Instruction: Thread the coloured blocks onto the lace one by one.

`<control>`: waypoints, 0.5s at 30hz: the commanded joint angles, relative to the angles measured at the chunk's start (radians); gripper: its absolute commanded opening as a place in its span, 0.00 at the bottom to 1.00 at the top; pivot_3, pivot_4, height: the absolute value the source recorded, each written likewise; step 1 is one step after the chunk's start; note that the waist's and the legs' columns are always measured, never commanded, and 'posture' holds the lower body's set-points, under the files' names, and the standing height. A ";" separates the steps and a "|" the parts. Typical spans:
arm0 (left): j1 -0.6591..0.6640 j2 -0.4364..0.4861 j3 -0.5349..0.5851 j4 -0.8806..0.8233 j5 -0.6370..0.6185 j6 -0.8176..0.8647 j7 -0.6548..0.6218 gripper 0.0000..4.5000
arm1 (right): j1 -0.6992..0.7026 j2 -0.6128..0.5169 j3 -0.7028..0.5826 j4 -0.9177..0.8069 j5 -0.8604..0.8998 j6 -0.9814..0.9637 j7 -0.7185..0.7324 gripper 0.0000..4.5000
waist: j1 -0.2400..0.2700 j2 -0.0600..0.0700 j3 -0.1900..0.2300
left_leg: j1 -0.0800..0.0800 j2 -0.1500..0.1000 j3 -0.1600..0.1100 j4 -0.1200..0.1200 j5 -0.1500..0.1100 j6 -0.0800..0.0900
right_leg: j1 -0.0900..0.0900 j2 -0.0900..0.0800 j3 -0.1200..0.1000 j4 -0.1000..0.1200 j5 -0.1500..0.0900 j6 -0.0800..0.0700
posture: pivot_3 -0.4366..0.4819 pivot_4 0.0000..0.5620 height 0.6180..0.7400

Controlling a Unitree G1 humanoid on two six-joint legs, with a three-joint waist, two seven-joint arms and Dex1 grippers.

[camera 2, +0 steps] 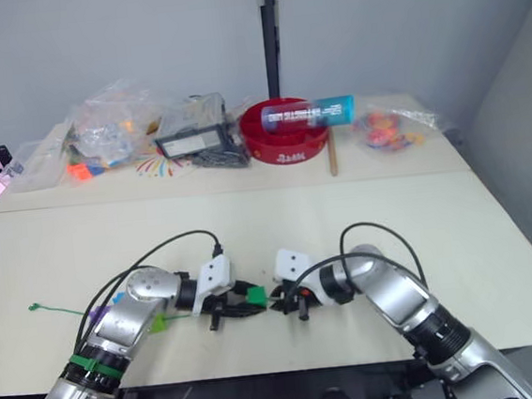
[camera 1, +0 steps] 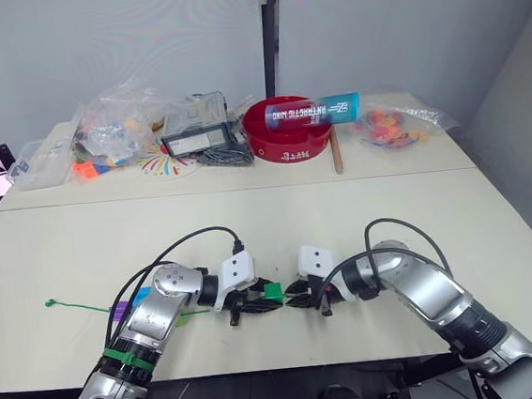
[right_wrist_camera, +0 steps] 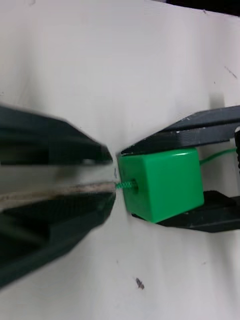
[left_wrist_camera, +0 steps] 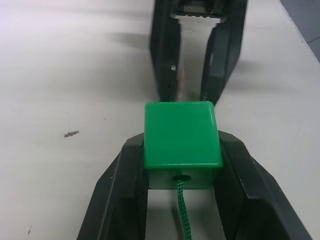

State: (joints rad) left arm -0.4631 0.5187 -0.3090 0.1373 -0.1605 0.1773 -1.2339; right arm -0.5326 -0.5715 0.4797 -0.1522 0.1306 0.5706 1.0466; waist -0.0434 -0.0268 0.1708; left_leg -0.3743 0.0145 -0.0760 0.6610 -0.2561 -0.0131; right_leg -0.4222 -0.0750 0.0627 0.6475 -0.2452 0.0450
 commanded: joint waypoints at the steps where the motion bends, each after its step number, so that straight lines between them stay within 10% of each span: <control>1: -0.007 0.009 0.012 -0.012 -0.007 -0.011 -0.010 0.27 | 0.002 0.000 0.004 0.021 -0.029 -0.013 -0.009 0.00 | 0.000 0.000 0.000 | 0.000 0.000 0.000 0.000 0.000 0.000 | 0.000 0.000 0.000 0.000 0.000 0.000 | 0.48 0.27 0.92; 15: 0.060 0.157 0.095 -0.072 -0.037 -0.015 -0.063 0.27 | -0.014 0.004 0.009 0.015 -0.037 -0.009 -0.004 0.00 | -0.002 0.000 0.000 | 0.002 0.000 0.000 0.000 0.000 0.000 | 0.001 0.000 0.000 0.000 0.000 0.000 | 0.48 0.27 0.92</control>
State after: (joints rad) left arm -0.4149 0.6432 -0.2506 0.0951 -0.1804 0.1778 -1.2789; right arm -0.5397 -0.5632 0.4856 -0.1378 0.1186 0.5523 1.0464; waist -0.0459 -0.0267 0.1708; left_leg -0.3728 0.0148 -0.0759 0.6610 -0.2561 -0.0132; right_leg -0.4213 -0.0748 0.0629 0.6479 -0.2451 0.0449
